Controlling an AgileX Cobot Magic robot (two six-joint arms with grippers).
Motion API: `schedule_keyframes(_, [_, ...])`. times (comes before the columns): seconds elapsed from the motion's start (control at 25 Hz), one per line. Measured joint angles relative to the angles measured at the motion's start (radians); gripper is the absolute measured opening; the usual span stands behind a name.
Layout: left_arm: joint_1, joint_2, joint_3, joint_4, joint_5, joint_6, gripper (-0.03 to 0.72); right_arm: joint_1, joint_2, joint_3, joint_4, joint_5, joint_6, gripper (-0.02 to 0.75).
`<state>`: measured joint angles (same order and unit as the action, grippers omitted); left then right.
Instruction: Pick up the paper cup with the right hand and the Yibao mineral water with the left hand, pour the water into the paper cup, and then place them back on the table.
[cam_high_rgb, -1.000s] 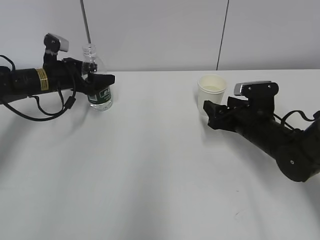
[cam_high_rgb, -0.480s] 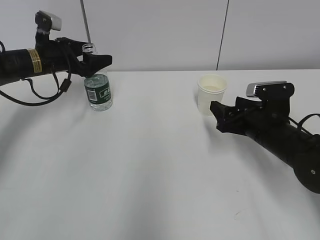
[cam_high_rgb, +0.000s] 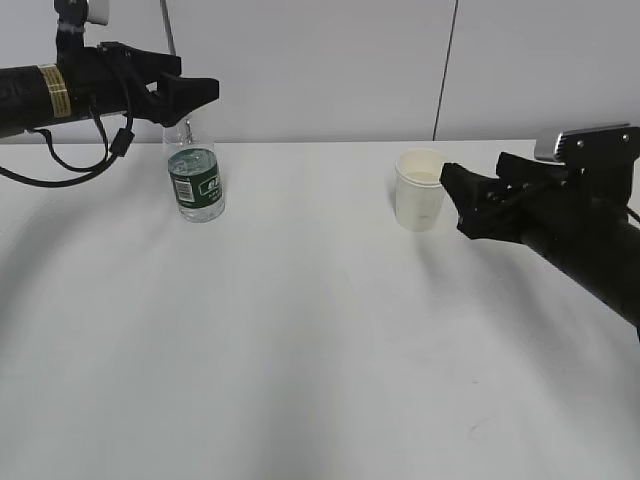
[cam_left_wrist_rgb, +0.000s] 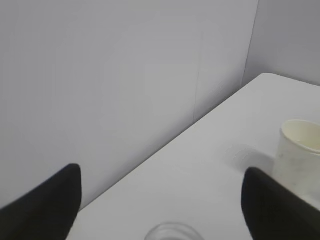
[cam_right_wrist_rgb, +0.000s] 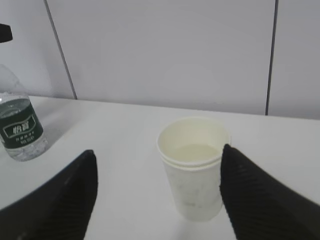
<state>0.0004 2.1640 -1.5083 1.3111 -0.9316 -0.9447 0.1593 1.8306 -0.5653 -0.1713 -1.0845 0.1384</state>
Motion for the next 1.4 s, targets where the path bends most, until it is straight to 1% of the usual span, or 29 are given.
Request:
schedule_keyframes(0.24, [0.000, -0.085, 0.001, 0.054, 0.082, -0.129, 0.589, 0.000, -0.101, 0.000, 0.000, 0.051, -0.005, 0.593])
schedule_keyframes(0.36, [0.001, -0.133, 0.001, 0.105, 0.128, -0.229, 0.589, 0.000, -0.149, -0.001, 0.000, 0.115, -0.005, 0.593])
schedule_keyframes(0.44, [0.001, -0.163, 0.001, 0.148, 0.166, -0.301, 0.589, 0.000, -0.178, -0.022, 0.000, 0.193, -0.005, 0.593])
schedule_keyframes(0.6, [0.001, -0.226, 0.003, 0.242, 0.251, -0.487, 0.585, 0.000, -0.233, -0.087, 0.000, 0.393, -0.007, 0.593])
schedule_keyframes(0.72, [0.001, -0.268, 0.003, 0.369, 0.293, -0.667, 0.574, 0.000, -0.275, -0.148, -0.003, 0.565, -0.007, 0.593])
schedule_keyframes(0.84, [0.001, -0.301, 0.004, 0.508, 0.298, -0.861, 0.550, 0.000, -0.323, -0.214, -0.003, 0.718, -0.002, 0.593])
schedule_keyframes(0.88, [0.001, -0.310, 0.005, 0.533, 0.295, -0.914, 0.543, 0.000, -0.338, -0.237, -0.003, 0.764, -0.002, 0.593])
schedule_keyframes(0.92, [0.001, -0.318, 0.005, 0.533, 0.291, -0.956, 0.538, 0.000, -0.355, -0.261, -0.003, 0.802, -0.001, 0.593])
schedule_keyframes(1.08, [0.002, -0.361, 0.006, 0.534, 0.285, -1.024, 0.531, 0.000, -0.397, -0.349, -0.003, 0.973, 0.002, 0.593])
schedule_keyframes(1.24, [0.002, -0.395, 0.006, 0.534, 0.285, -1.054, 0.525, 0.000, -0.403, -0.439, -0.003, 1.164, 0.003, 0.591])
schedule_keyframes(1.4, [0.003, -0.411, 0.006, 0.534, 0.271, -1.070, 0.522, 0.000, -0.403, -0.543, 0.035, 1.376, 0.003, 0.589])
